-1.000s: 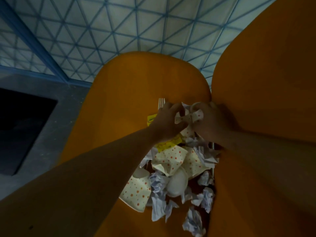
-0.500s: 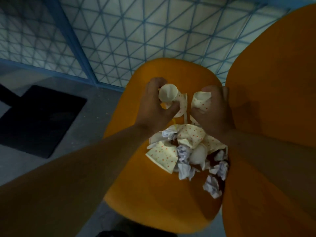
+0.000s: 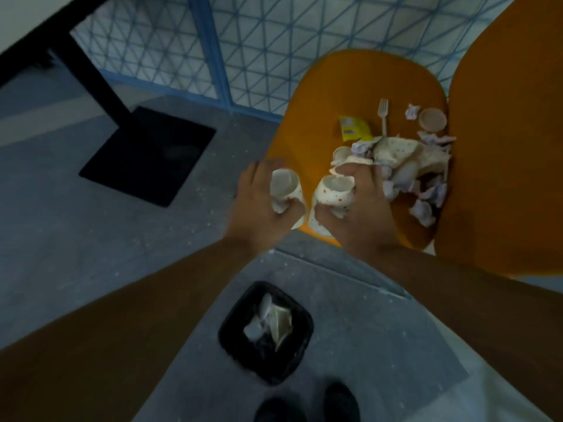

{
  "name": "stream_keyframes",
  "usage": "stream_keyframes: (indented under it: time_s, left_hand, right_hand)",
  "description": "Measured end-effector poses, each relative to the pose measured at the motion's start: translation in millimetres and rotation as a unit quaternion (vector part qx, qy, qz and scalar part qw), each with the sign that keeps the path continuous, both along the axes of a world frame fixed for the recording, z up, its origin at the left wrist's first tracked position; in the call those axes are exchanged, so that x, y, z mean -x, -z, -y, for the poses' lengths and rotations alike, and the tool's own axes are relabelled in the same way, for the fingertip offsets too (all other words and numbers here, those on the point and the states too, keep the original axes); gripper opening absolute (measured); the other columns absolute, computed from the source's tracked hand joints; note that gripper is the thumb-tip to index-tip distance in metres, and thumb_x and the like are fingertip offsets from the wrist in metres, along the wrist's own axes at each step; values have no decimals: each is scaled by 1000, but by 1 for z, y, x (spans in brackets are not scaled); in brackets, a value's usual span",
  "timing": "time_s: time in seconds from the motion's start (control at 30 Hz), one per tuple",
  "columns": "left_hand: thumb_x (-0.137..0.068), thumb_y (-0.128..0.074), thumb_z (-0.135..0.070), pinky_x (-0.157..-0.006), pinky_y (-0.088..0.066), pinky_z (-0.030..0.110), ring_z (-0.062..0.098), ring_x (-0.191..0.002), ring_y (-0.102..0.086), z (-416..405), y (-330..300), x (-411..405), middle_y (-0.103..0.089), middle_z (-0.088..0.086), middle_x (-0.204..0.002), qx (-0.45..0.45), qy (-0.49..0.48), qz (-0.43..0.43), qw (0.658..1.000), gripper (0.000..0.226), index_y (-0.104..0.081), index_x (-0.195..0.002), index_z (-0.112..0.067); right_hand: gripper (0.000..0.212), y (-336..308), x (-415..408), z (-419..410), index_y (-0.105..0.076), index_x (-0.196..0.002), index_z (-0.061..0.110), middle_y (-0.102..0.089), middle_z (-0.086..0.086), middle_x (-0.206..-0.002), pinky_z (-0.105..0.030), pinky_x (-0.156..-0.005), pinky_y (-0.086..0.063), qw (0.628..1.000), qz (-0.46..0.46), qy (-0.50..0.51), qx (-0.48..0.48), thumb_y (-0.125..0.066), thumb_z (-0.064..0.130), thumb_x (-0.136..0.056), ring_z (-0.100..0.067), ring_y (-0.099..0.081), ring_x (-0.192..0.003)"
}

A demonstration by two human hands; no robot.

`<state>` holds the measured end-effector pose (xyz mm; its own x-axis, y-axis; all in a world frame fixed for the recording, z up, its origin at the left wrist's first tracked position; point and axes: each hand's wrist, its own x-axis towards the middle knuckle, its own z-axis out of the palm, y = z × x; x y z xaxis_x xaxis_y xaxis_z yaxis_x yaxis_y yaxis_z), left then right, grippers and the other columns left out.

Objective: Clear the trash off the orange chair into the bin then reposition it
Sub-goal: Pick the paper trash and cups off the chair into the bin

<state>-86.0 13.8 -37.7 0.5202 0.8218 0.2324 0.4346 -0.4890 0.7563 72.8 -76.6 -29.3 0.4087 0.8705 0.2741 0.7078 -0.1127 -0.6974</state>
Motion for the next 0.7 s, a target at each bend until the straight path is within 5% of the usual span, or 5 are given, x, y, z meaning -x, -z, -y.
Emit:
stream_keyframes:
  time_s: [0.2, 0.37, 0.57, 0.7]
  left_hand:
    - [-70, -71, -14, -75, -40, 25, 15, -95, -48, 75, 56, 76, -43, -4, -109, 86, -79, -39, 992, 47, -50, -112, -19]
    - [-74, -73, -16, -80, -37, 13, 9, -109, -43, 128, 137, 112, -42, -7, -123, 126, -100, -96, 982, 61, -43, -126, -26]
    - [-83, -70, -26, -107, -39, 43, 27, -131, -39, 151, 235, 127, -37, 4, -146, 233, -74, -244, 938, 70, -34, -143, -21]
    - [-91, -60, -17, -114, -30, 40, 27, -140, -30, 154, 258, 136, -31, 6, -154, 258, -75, -267, 925, 65, -29, -148, -19]
  right_hand:
    - [52, 60, 63, 65, -44, -123, 22, -32, 9, -126, -37, -71, -44, 985, -93, -121, 84, -71, 28, -80, -11, -45, -93]
    - [59, 123, 88, 100, -44, -120, 24, -35, 12, -117, -18, -68, -47, 981, -116, -137, 73, -77, 25, -72, 1, -49, -91]
    - [63, 186, 107, 113, -42, -122, 25, -36, 9, -119, -8, -77, -46, 978, -149, -133, 59, -80, 20, -72, 3, -47, -97]
    - [61, 223, 124, 115, -43, -123, 19, -38, 5, -122, -9, -77, -46, 974, -164, -131, 90, -79, 19, -74, 4, -46, -96]
